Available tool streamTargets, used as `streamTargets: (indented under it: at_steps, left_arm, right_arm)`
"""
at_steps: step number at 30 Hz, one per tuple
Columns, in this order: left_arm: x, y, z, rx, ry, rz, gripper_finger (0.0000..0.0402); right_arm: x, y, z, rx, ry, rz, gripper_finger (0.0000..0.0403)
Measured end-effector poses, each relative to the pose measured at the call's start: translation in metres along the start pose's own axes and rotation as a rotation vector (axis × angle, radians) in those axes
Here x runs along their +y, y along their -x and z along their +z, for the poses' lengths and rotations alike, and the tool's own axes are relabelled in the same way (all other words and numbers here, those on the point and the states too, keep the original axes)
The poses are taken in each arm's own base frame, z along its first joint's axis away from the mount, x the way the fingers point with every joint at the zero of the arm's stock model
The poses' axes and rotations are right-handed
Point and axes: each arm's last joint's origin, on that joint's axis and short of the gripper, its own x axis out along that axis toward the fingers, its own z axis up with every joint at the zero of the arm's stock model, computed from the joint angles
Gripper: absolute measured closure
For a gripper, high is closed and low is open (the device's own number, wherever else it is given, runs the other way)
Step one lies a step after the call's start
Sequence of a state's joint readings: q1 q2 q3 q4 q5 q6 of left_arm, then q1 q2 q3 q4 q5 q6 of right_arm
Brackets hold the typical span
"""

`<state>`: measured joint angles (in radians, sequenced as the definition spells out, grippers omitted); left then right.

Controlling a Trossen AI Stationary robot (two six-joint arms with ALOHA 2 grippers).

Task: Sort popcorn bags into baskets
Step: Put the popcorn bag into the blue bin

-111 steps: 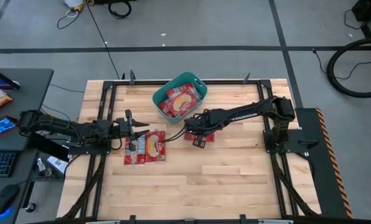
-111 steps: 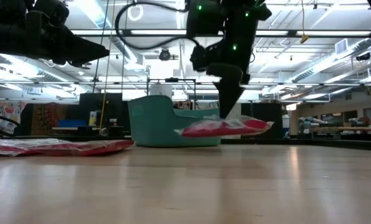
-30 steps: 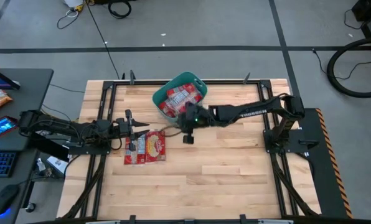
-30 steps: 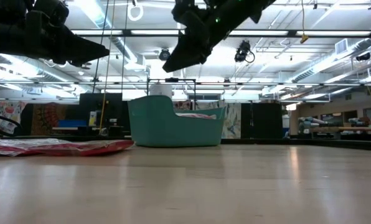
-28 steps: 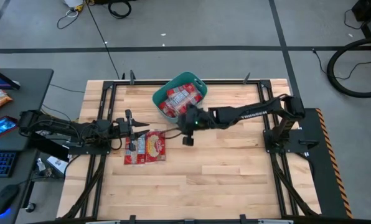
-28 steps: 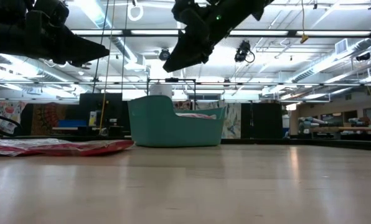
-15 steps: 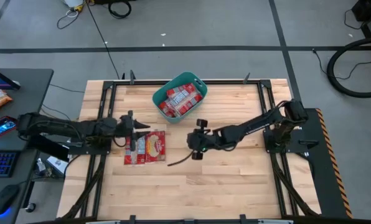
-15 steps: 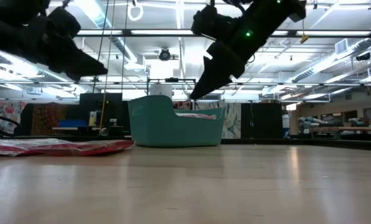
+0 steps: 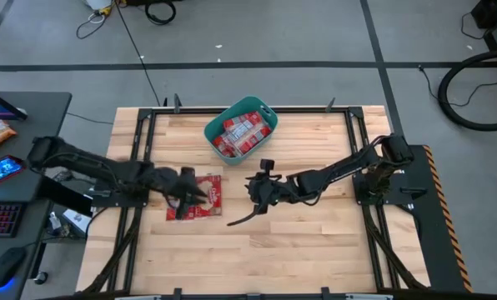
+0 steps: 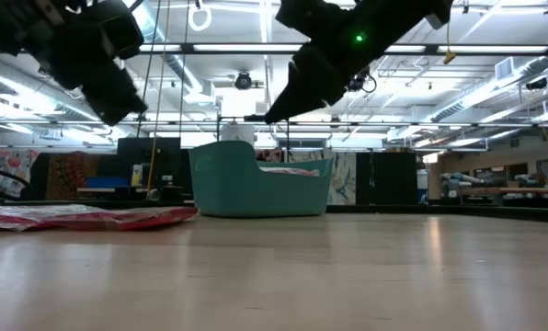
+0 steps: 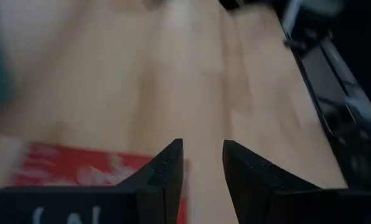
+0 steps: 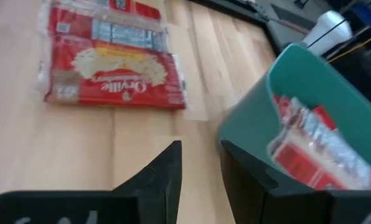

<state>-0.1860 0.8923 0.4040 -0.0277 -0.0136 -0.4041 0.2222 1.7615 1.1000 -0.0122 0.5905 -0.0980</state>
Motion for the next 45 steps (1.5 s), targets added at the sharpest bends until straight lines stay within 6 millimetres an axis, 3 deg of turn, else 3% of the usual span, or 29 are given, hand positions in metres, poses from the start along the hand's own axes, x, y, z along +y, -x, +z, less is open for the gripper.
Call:
streamTargets:
  at_steps: [7, 12, 18, 22, 32, 45]
  left_arm:
    - [-0.041, -0.027, -0.014, 0.141, 0.019, -0.015, 0.0283]
    - [-0.066, -0.042, -0.014, 0.149, 0.029, 0.026, 0.0283]
    - [-0.087, -0.061, -0.012, 0.223, 0.054, 0.056, 0.0283]
    - [-0.099, -0.071, -0.01, 0.309, 0.034, 0.113, 0.0283]
    - [-0.102, -0.096, -0.02, 0.402, -0.068, 0.2, 0.0276]
    - [-0.096, -0.101, -0.032, 0.425, -0.208, 0.301, 0.0167]
  right_arm:
    - [0.028, 0.012, -0.021, -0.006, 0.059, 0.052, 0.0288]
    - [0.038, 0.029, -0.028, -0.013, 0.153, -0.069, 0.0288]
    - [0.033, 0.058, -0.023, -0.072, 0.163, -0.123, 0.0288]
    - [0.025, 0.066, -0.024, -0.095, 0.136, -0.129, 0.0288]
    - [0.011, 0.061, -0.033, -0.142, 0.086, -0.149, 0.0288]
    - [0.011, 0.059, -0.033, -0.179, 0.074, -0.082, 0.0288]
